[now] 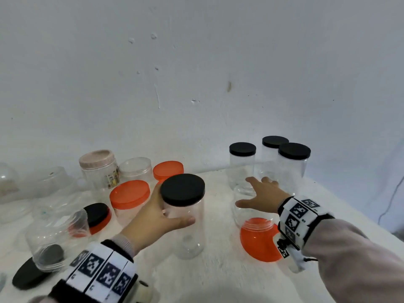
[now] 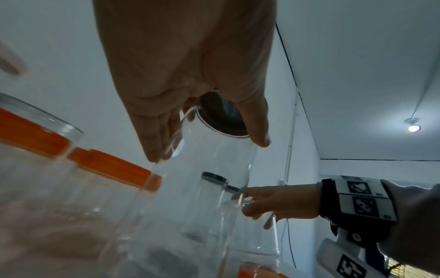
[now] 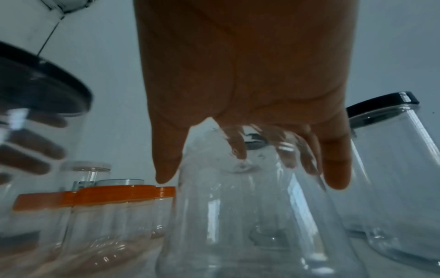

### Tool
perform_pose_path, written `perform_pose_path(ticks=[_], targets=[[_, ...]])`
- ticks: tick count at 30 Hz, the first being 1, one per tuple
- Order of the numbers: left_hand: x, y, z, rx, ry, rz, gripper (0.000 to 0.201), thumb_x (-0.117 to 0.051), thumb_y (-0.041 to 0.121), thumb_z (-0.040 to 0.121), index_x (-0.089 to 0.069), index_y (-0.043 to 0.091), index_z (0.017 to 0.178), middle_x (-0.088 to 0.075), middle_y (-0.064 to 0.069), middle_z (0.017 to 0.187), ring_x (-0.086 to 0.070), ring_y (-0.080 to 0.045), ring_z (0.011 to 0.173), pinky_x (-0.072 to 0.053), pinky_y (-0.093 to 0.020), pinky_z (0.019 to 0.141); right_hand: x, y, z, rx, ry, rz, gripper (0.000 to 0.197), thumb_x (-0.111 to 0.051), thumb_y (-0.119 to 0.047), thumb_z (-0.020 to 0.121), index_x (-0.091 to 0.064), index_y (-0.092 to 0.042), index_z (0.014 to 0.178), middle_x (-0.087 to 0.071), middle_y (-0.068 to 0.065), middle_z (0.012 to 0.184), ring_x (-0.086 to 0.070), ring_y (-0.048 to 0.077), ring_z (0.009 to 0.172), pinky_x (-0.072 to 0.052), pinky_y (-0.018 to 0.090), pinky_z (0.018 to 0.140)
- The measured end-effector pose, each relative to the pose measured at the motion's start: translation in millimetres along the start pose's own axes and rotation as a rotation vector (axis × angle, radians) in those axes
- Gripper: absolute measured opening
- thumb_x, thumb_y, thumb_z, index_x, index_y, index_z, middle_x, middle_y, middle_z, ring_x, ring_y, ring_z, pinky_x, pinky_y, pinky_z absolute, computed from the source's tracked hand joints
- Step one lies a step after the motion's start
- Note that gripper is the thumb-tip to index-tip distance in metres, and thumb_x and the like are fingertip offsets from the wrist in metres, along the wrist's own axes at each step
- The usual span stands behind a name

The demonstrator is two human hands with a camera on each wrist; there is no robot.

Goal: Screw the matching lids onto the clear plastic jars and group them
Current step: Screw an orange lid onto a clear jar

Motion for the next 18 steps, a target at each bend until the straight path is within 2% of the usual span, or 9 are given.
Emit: perform_pose_path(ticks=[2,5,8,11,15,18], targets=[[-18.9,13.7,24.0,-0.047,0.013,-0.011,0.083,-0.086,0.037,0.059,-0.035,0.04,0.124,-0.05,0.027,0.122,-0.046,0.015,0.11,-0.039,-0.008,0.085,0.2,2.3,-1.4,-0.011,-0.002,0.029,0.089,-0.061,-0.064,0.078,-0.018,-0.032,0.149,-0.028,0.014,0.147,-0.019,0.037,0.138,-0.03,0.052,0.106],[-39.0,24.2,60.5,-0.09,0.065,-0.045,0.077,-0.089,0.023,0.061,-0.04,0.034,0.119,-0.051,0.016,0.122,-0.049,0.013,0.107,-0.039,-0.006,0.084,4.0,8.7,-4.9,-0.021,0.01,0.083,0.089,-0.062,-0.062,0.079,-0.017,-0.031,0.149,-0.028,0.014,0.148,-0.02,0.037,0.138,-0.03,0.051,0.107],[-56.5,24.1,92.1,-0.062,0.107,-0.023,0.084,-0.089,0.022,0.062,-0.039,0.021,0.129,-0.049,0.007,0.127,-0.048,-0.008,0.117,-0.037,-0.021,0.095,12.4,18.5,-11.7,-0.027,0.058,0.158,0.087,-0.061,-0.061,0.079,-0.018,-0.032,0.149,-0.026,0.013,0.149,-0.02,0.035,0.138,-0.031,0.051,0.108],[-72.3,18.8,116.7,0.009,0.127,0.043,0.089,-0.089,0.025,0.063,-0.036,0.016,0.134,-0.049,0.002,0.13,-0.046,-0.018,0.123,-0.037,-0.029,0.099,20.0,30.9,-19.7,-0.039,0.085,0.211,0.086,-0.062,-0.058,0.078,-0.019,-0.033,0.148,-0.03,0.011,0.146,-0.021,0.031,0.136,-0.033,0.049,0.107],[-91.3,10.3,137.0,0.109,0.125,0.043,0.088,-0.086,0.026,0.068,-0.032,0.011,0.136,-0.05,-0.004,0.135,-0.048,-0.024,0.123,-0.035,-0.025,0.09,25.0,46.4,-30.6,-0.061,0.088,0.277,0.087,-0.064,-0.055,0.077,-0.018,-0.038,0.148,-0.035,0.008,0.14,-0.028,0.03,0.133,-0.036,0.045,0.104],[-101.0,6.6,145.8,0.156,0.129,0.048,0.085,-0.084,0.023,0.07,-0.031,0.006,0.135,-0.049,-0.008,0.135,-0.048,-0.027,0.124,-0.034,-0.026,0.089,27.6,55.4,-37.9,-0.066,0.097,0.304,0.086,-0.065,-0.055,0.076,-0.019,-0.039,0.147,-0.037,0.006,0.133,-0.033,0.027,0.129,-0.039,0.043,0.102]])
Point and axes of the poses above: each hand's wrist, its own z-axis towards the middle knuckle, its own x-axis out of the back of the hand, y = z × x, the point moved 6 cm from there along z, towards the middle knuckle
